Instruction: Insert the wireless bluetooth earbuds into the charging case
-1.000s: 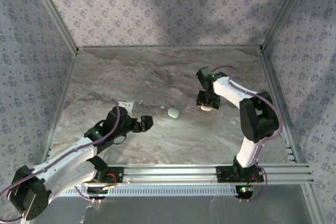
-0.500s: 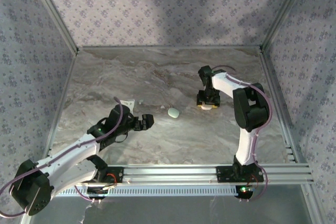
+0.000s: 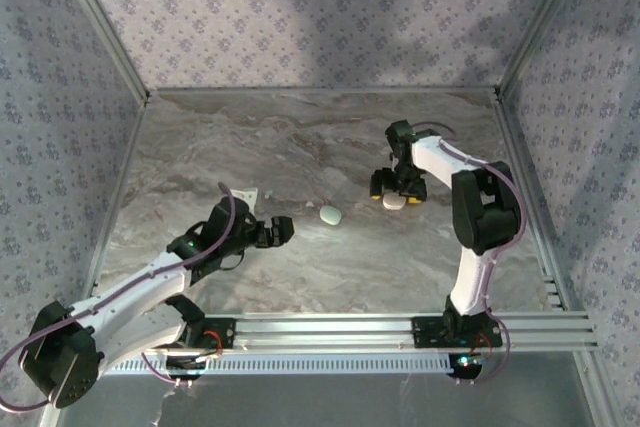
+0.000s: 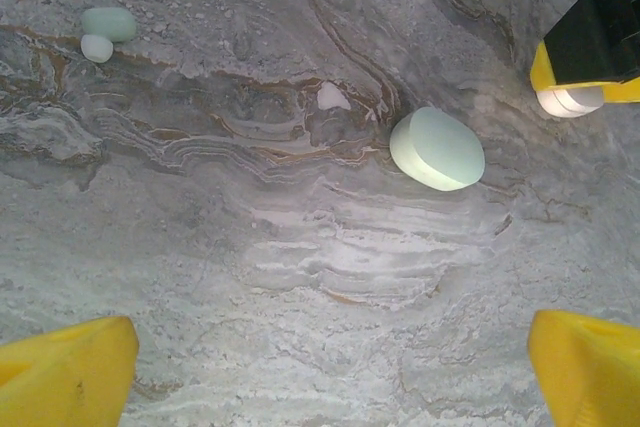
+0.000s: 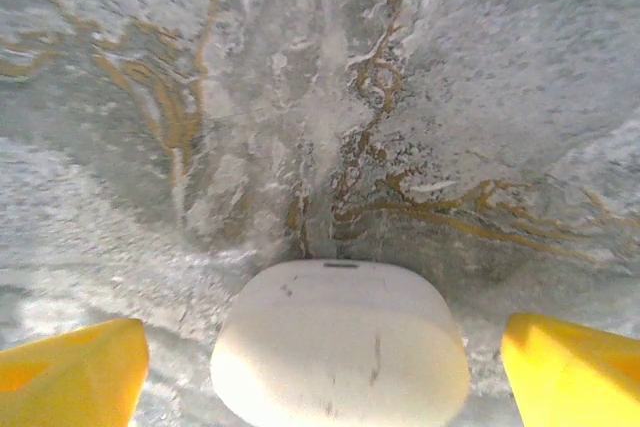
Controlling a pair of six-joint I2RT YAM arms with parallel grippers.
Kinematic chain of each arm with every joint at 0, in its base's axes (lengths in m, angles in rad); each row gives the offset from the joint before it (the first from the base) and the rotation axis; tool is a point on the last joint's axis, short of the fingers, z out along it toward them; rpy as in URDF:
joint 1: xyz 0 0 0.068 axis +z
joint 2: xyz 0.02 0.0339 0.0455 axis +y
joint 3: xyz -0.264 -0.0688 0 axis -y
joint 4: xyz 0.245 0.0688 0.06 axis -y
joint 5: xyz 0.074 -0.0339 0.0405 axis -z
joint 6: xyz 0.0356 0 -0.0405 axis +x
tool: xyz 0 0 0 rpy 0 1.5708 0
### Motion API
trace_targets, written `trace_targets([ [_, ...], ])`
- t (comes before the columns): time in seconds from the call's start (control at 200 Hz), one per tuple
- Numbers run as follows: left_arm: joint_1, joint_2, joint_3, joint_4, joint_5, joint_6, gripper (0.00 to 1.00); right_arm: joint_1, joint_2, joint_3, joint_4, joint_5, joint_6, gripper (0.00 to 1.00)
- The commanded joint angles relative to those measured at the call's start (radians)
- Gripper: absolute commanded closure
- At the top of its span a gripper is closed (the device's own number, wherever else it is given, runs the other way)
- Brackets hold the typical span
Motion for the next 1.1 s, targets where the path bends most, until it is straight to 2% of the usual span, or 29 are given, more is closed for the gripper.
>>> trace_targets([
  [0.0, 0.005, 0.000, 0.076, -0.051, 0.006, -0.009, 0.00, -0.007, -0.088, -0.008, -0.046, -0.021, -0.008, 0.02],
  [0.24, 0.005, -0.031, 0.187, -0.174, 0.018, -0.010, 0.00, -0.004, -0.268, -0.044, -0.042, -0.063, -0.045, 0.00],
  [0.555, 0.001, -0.105, 0.241, -0.291, -0.045, -0.091, 0.00, 0.026, -0.529, -0.149, 0.061, -0.137, -0.026, 0.00],
  [0.69, -0.004, -0.107, 0.209, -0.268, -0.107, -0.115, 0.00, 0.043, -0.630, -0.255, 0.141, -0.164, 0.004, 0.00],
  [0.84, -0.005, -0.089, 0.144, -0.170, -0.158, -0.140, 0.00, 0.060, -0.690, -0.343, 0.186, -0.143, 0.019, 0.00],
  [1.094, -0.004, 0.083, 0.171, -0.129, -0.147, -0.098, 0.00, 0.060, -0.693, -0.405, 0.242, -0.136, 0.040, 0.00],
])
